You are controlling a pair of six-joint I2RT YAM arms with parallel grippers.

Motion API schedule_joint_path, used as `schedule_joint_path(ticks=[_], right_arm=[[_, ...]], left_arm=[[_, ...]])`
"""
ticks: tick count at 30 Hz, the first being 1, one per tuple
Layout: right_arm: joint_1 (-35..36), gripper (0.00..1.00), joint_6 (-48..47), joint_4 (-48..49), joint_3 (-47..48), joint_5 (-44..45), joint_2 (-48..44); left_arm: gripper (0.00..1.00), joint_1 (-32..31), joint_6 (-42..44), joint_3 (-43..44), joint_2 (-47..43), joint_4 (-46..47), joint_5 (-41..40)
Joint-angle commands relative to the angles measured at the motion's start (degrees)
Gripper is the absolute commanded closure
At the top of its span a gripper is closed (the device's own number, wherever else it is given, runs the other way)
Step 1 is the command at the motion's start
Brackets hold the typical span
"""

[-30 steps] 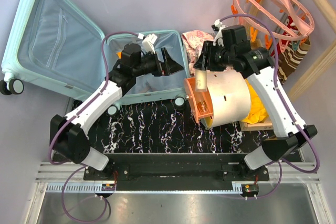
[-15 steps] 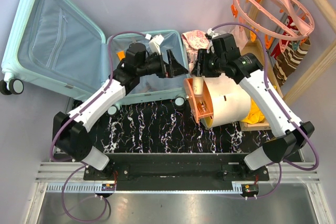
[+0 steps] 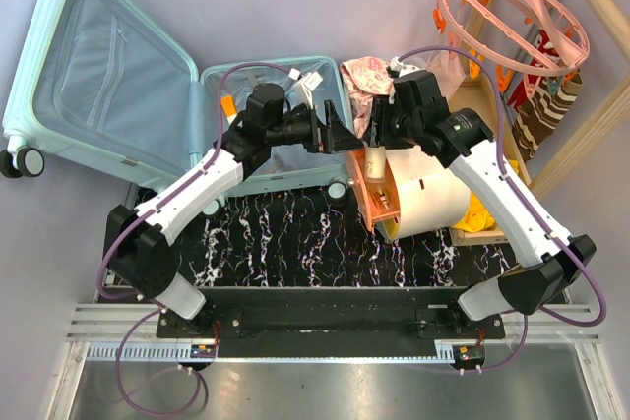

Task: Open, take out, and arrange the luggage
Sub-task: Place the personal item in the drawer.

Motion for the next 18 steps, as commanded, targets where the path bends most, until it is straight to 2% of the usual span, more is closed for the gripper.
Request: schedule_joint_path(ticks=[1,6,10,18], right_arm=[[0.7,1.00,-1.6,4.4,1.5,7.4,-2.9],[1.0,1.00,-2.6,4.7,3.5,6.5,-2.0],[1.1,1.00,-1.5,4.7,5.6,4.8,-1.8],[2.2,1.00,1.9,3.4,5.1,3.4,-2.5]], left_arm=[[0.02,-0.5,-1.0,1.3,-0.4,3.3,2.6],[0.02,-0.4,-0.5,1.3,-1.5,0.8,0.6],[0.01,-0.5,1.1,1.7,-3.1,-4.1,-4.1],[0.01,-0.4,1.5,1.3,-3.8,-4.4,-4.1]])
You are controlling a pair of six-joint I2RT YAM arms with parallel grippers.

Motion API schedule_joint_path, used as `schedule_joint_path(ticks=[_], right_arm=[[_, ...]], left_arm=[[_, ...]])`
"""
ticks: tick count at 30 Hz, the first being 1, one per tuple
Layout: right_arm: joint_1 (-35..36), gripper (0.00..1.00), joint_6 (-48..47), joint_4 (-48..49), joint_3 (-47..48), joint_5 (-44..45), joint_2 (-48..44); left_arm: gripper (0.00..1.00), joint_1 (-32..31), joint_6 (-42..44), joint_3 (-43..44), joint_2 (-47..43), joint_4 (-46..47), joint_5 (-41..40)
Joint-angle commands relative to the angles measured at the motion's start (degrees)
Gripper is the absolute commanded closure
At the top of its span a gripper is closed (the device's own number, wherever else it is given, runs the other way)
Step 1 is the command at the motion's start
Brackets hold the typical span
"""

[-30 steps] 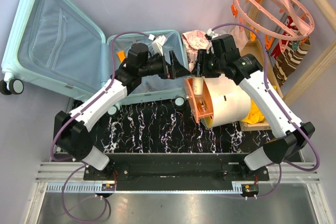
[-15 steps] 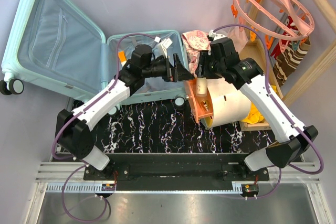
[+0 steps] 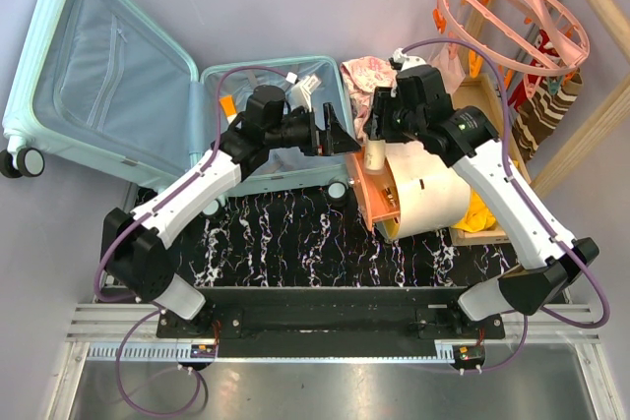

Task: Open, take out, and arrange the luggage
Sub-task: Place the personal item in the drawer.

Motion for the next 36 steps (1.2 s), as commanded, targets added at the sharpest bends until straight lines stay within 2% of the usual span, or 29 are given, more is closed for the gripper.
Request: schedule_joint_path(ticks=[1,13,20,36], right_arm=[[1.5,1.00,2.1,2.9,1.5,0.1,-2.3],[3.9,1.00,-4.0,0.9,-1.9,5.5,-1.9],[4.0,1.00,-3.1,-5.8,0.8,3.3,-0.4],[4.1,0.98,-2.0,-13.4,2.2,1.5,0.3]], left_arm=[[0.01,-0.1,1.1,1.3,-2.8,0.6,-0.7],[0.01,-0.1,0.7,0.6,-3.0,2.9,1.9],[0.01,-0.2,-0.7,1.1,-1.4,7.1,7.4],[0.01,-0.3,-1.8,-1.6,-2.5,9.8,7.0]])
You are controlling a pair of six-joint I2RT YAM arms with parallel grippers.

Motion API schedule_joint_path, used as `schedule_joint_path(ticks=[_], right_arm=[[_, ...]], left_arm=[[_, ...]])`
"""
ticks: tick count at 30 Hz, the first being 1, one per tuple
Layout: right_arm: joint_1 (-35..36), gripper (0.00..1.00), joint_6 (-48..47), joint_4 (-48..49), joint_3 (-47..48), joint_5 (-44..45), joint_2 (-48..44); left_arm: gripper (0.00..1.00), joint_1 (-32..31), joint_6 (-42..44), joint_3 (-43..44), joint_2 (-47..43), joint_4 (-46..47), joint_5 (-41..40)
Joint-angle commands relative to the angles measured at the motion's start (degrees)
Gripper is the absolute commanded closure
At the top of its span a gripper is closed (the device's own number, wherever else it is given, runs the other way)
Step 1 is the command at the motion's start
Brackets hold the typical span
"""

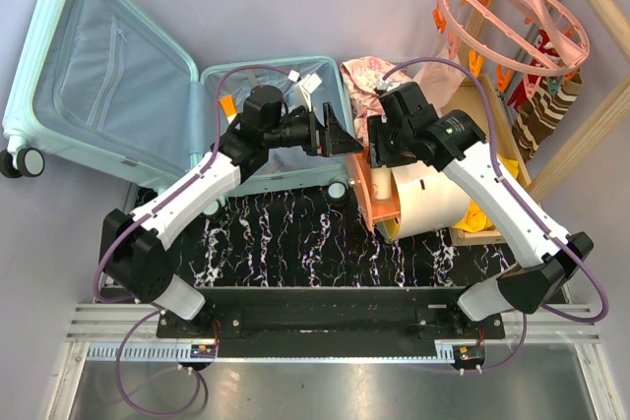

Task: Open, take out, and arrange the luggage
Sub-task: Place the personal item in the drawer.

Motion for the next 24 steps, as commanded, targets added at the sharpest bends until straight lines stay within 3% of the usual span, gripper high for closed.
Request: schedule_joint_path(ticks=[1,7,12,24], right_arm=[[0.5,0.98,0.1,-1.5,3.7,-0.4,-0.4],[0.7,0.95,-0.9,-3.7,4.6,-1.5,0.7],[0.7,0.76,-1.5,-4.0,5.4,-1.3,1.1],[0.7,0.56,-1.8,-3.9,6.5,-0.1,1.9]], left_arm=[[0.01,-0.2,-0.1,-0.3,-1.8,4.4,2.2],[0.01,-0.3,0.0,-0.4,-1.4,4.4,2.8],[0.01,-0.3,-1.0,-2.0,-0.8,8.7,5.2],[0.01,-0.3,-2.0,-2.1,0.6,10.9,6.2]])
